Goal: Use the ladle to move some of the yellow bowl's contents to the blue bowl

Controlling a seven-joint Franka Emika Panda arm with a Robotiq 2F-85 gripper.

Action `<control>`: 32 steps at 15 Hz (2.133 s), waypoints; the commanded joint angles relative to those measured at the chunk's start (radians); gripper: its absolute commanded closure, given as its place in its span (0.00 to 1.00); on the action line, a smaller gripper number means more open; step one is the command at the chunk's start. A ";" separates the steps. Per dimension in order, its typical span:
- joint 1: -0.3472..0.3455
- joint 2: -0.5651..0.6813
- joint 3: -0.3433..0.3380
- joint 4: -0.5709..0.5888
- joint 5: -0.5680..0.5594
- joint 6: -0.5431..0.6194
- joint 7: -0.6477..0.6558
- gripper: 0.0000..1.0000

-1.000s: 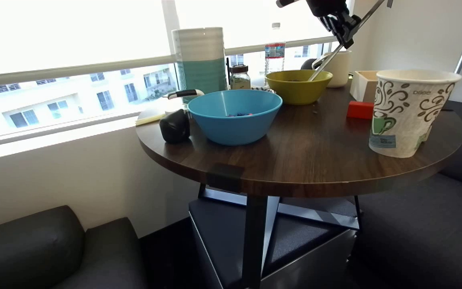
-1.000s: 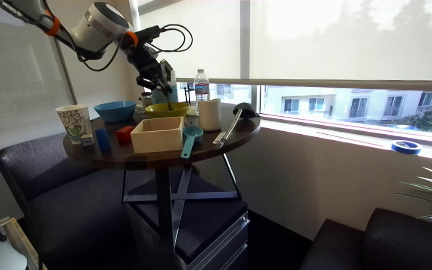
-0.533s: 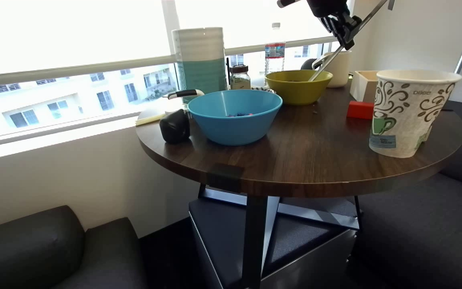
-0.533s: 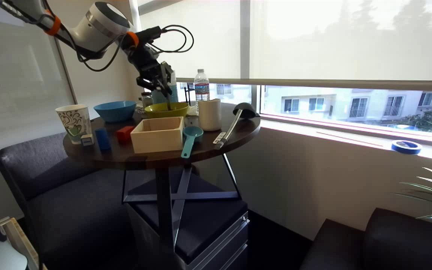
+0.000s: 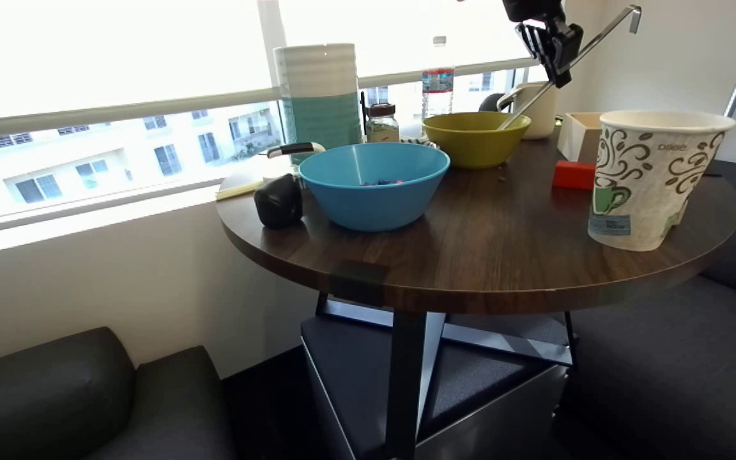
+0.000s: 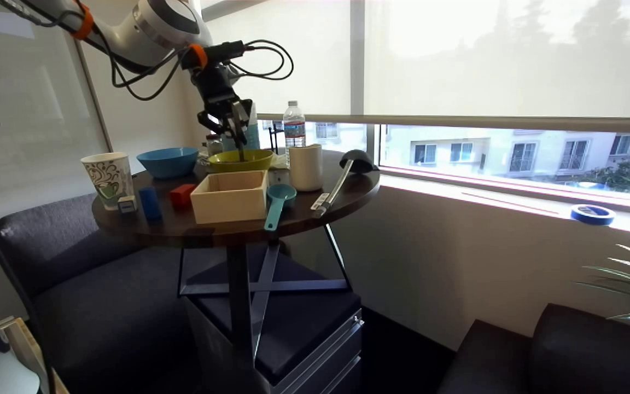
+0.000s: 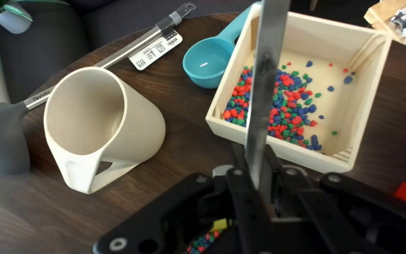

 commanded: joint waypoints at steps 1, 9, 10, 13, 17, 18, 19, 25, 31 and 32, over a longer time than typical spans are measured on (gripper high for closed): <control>-0.015 -0.012 -0.013 0.022 0.089 -0.008 -0.041 0.96; -0.030 -0.031 -0.036 0.060 0.193 -0.004 -0.034 0.96; -0.031 -0.033 -0.038 0.065 0.206 -0.006 -0.033 0.96; -0.033 -0.035 -0.039 0.075 0.231 -0.012 -0.029 0.96; -0.028 -0.039 -0.034 0.098 0.265 -0.062 -0.010 0.96; -0.026 -0.039 -0.032 0.107 0.275 -0.084 -0.005 0.96; -0.022 -0.041 -0.026 0.119 0.278 -0.115 0.007 0.96; 0.014 -0.045 0.025 0.200 0.262 -0.293 0.062 0.96; 0.002 -0.038 0.007 0.163 0.249 -0.244 0.043 0.96; 0.008 -0.033 0.013 0.164 0.252 -0.244 0.038 0.96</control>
